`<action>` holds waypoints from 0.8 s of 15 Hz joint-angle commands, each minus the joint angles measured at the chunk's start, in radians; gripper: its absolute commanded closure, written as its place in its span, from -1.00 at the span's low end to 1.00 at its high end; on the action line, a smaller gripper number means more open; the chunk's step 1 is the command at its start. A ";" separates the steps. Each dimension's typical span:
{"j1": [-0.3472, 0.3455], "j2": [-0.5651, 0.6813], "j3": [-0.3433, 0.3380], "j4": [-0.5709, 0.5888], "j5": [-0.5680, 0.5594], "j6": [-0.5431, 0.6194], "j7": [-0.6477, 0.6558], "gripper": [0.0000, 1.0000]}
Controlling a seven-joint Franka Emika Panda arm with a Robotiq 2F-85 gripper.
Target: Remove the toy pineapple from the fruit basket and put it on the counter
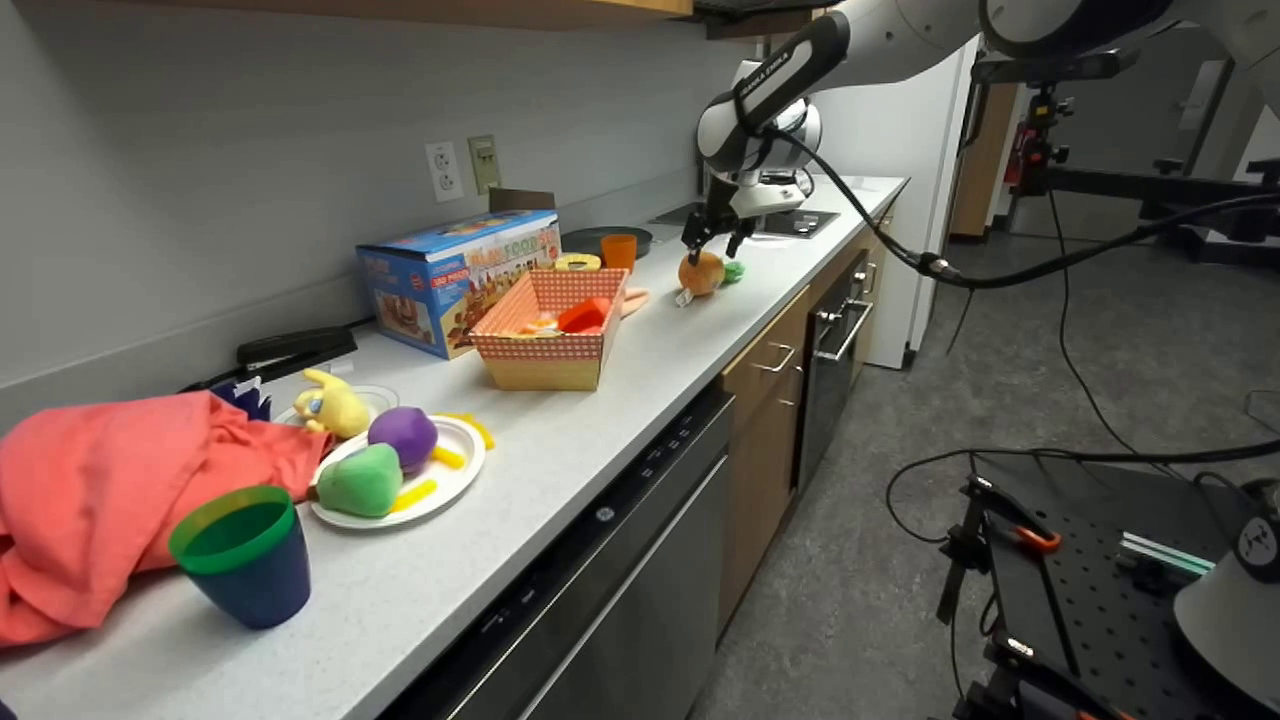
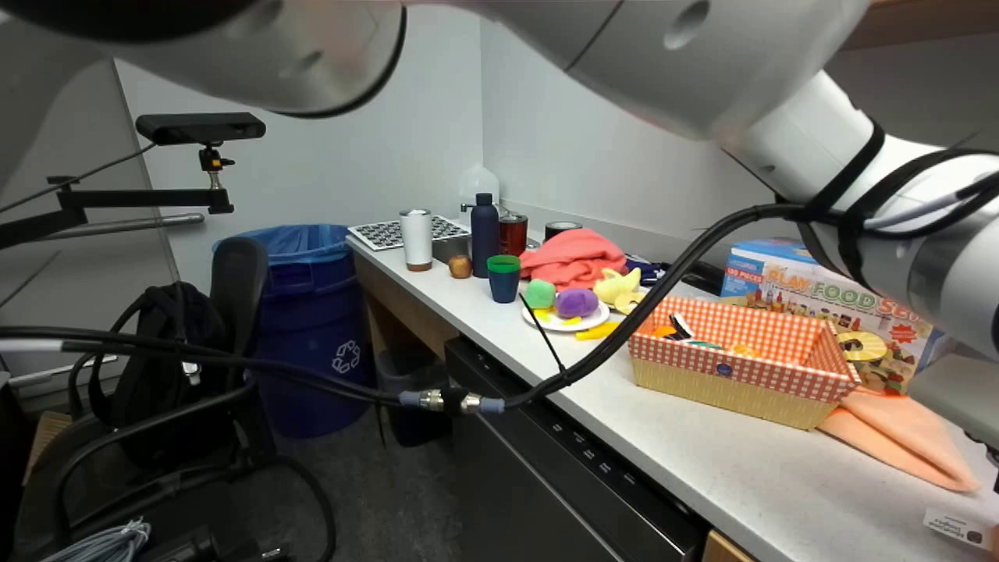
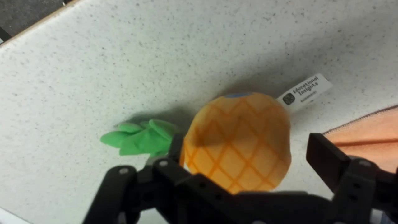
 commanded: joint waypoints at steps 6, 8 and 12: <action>0.033 -0.288 -0.018 -0.234 -0.032 0.006 -0.009 -1.00; 0.038 -0.348 -0.024 -0.284 -0.040 0.006 -0.014 -1.00; 0.049 -0.440 -0.036 -0.367 -0.052 0.018 -0.025 -1.00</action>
